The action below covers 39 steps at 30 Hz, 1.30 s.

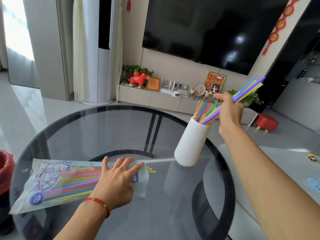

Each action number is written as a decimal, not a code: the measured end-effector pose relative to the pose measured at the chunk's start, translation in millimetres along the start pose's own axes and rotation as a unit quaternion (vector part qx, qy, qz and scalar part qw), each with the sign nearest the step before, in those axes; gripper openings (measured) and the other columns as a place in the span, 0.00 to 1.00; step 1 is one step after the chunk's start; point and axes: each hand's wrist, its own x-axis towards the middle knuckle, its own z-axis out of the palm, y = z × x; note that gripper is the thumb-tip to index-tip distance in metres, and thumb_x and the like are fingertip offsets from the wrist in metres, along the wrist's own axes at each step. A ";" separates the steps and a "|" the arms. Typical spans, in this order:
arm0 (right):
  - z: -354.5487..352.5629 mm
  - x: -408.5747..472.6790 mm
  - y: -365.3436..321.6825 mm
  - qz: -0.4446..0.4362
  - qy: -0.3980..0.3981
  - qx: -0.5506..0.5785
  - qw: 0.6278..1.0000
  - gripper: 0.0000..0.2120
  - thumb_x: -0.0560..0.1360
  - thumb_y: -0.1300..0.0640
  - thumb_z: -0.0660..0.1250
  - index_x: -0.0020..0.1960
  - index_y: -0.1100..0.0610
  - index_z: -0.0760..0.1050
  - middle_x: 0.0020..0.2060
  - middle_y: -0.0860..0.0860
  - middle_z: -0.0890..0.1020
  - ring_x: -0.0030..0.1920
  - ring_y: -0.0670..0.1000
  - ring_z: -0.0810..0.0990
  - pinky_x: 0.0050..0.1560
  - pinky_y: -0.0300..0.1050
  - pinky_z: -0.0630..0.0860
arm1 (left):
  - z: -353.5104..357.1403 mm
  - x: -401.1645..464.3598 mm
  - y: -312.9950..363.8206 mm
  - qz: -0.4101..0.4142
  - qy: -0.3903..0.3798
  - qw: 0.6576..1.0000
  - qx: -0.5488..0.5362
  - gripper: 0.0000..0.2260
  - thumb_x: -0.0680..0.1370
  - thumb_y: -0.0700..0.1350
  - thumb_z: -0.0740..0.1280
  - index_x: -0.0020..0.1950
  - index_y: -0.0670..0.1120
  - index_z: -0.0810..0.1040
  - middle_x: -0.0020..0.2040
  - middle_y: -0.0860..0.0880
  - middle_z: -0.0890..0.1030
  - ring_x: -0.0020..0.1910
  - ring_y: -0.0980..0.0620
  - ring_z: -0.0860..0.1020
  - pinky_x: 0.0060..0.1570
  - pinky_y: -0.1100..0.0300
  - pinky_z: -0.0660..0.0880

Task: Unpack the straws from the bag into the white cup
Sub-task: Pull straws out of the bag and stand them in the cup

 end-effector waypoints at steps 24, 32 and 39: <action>-33.0 -87.8 40.1 -0.505 -0.129 -0.170 0.836 0.09 0.76 0.64 0.65 0.45 0.60 0.84 0.45 0.54 0.86 0.50 0.57 0.84 0.62 0.57 0.73 | -5.0 -0.6 -0.1 0.005 -0.013 1.000 0.014 0.43 0.69 0.51 0.63 0.79 0.55 0.44 0.71 0.54 0.67 0.70 0.49 0.67 0.71 0.38 0.60; -29.9 -112.3 77.8 -0.481 -0.157 -0.168 0.846 0.09 0.75 0.64 0.66 0.47 0.61 0.85 0.50 0.57 0.86 0.52 0.59 0.84 0.60 0.56 0.78 | -5.9 -3.2 2.2 0.027 0.026 0.999 0.008 0.42 0.65 0.49 0.68 0.78 0.51 0.59 0.64 0.52 0.76 0.62 0.46 0.75 0.64 0.38 0.69; -21.8 -149.2 129.5 -0.230 -0.493 -0.216 0.810 0.12 0.79 0.57 0.74 0.61 0.51 0.84 0.56 0.45 0.83 0.54 0.44 0.81 0.56 0.35 0.76 | -9.0 0.7 8.1 0.025 0.035 0.999 -0.003 0.41 0.65 0.52 0.66 0.78 0.51 0.59 0.64 0.53 0.76 0.62 0.47 0.75 0.62 0.40 0.71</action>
